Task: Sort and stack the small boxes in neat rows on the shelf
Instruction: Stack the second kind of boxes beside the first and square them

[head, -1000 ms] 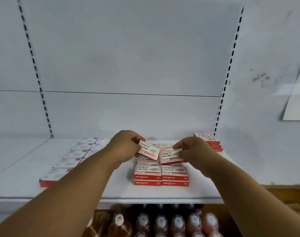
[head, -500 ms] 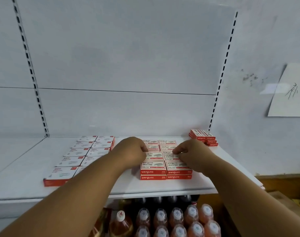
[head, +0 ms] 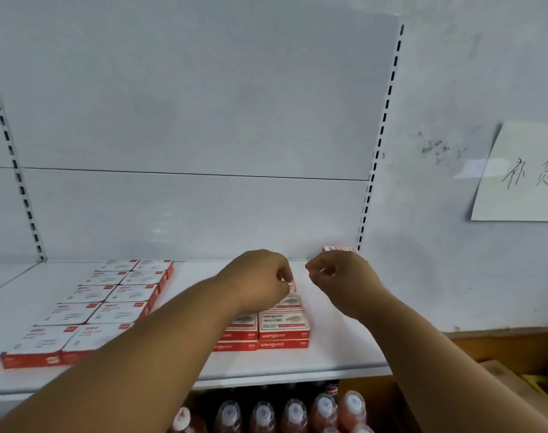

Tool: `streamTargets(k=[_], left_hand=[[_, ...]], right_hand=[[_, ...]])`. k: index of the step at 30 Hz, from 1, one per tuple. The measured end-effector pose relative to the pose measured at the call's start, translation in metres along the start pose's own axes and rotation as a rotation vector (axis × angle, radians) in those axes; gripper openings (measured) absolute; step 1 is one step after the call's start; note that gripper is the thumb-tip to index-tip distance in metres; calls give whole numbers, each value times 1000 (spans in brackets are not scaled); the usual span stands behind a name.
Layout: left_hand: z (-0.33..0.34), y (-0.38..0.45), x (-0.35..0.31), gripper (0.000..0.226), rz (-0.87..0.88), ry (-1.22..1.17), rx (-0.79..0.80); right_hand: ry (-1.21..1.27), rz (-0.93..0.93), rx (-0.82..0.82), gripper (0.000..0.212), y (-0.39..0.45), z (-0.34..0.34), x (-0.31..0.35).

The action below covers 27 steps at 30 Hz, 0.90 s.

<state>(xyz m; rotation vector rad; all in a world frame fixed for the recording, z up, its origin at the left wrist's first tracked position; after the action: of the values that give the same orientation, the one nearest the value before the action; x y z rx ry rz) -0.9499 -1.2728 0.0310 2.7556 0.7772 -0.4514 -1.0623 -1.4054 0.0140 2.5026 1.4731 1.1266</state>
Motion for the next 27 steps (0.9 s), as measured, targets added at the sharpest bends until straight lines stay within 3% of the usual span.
streamTargets(k=[3,8,11,16,20,23,27], left_hand=[[9,23,-22,26,7,6,17],[20,65,-59,31,-51,52,70],[30,94,-77,29,-146,41,64],[54,129,-90,53,-345,147,129],[63,140,-86,38,-439,167,130],[54,137,-83,39,-514,99,78],[41,125,-81,22,-526,-166,-40]], right_hand=[[85,25,-48,8,11,-21,-24],[59,74,-56,19,39,-45,-69],[21,126,9,34,57,-45,-89],[-103,203,169,35,77,-36,-112],[5,228,215,23,80,-44,-125],[136,263,198,10,80,-47,-128],[354,260,128,22,78,-52,-125]])
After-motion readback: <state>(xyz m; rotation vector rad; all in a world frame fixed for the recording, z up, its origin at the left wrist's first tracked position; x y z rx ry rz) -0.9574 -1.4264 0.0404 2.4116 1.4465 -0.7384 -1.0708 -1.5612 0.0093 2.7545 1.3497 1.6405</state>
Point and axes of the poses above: each hand's wrist, its own y-axis towards the middle knuckle, its own z-axis out of the palm, x = y × z, the point moved 2 cm from there along y, towards the middle knuckle, and after that the axes turned 4 degrees about -z, right-handed, at the moved point
